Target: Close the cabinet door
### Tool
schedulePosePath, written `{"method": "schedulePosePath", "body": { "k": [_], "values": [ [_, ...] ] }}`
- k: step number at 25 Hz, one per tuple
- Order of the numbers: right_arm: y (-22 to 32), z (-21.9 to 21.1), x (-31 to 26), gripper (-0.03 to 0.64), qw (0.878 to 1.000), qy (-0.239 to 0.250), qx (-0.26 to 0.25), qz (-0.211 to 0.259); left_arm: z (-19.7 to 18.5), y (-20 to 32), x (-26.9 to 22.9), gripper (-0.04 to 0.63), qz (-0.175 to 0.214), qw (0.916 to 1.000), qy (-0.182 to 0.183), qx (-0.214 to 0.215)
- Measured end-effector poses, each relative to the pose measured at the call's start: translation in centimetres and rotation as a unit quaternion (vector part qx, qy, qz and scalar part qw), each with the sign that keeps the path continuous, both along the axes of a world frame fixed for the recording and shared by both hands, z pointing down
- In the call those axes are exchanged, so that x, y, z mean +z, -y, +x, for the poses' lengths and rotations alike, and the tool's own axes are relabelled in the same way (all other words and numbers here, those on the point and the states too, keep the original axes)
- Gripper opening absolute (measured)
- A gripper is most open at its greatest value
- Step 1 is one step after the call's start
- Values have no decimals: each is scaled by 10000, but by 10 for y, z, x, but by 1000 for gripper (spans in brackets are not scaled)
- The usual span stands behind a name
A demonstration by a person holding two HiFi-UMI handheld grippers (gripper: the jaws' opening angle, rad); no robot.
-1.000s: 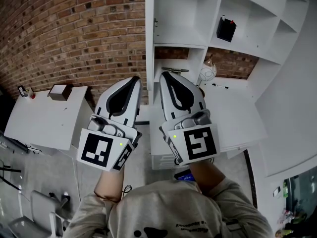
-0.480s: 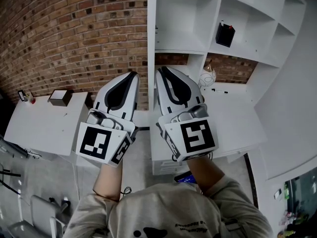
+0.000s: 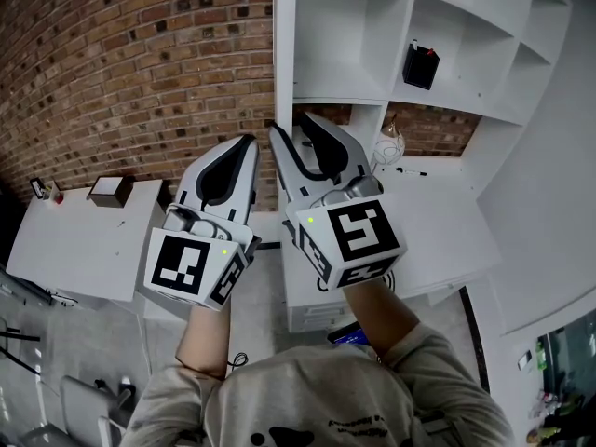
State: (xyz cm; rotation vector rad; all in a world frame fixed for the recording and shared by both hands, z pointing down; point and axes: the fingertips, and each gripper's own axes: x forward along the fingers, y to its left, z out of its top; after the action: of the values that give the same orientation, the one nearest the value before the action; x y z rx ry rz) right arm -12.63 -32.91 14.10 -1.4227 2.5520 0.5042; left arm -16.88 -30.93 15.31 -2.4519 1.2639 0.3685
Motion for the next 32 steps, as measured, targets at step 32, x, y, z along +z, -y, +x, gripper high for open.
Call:
{"method": "schedulePosePath", "body": {
  "k": [32],
  "values": [
    [32,92,9,98,9981,183,398,-440,84,22,22,8,-131,9965,153,805]
  ]
}}
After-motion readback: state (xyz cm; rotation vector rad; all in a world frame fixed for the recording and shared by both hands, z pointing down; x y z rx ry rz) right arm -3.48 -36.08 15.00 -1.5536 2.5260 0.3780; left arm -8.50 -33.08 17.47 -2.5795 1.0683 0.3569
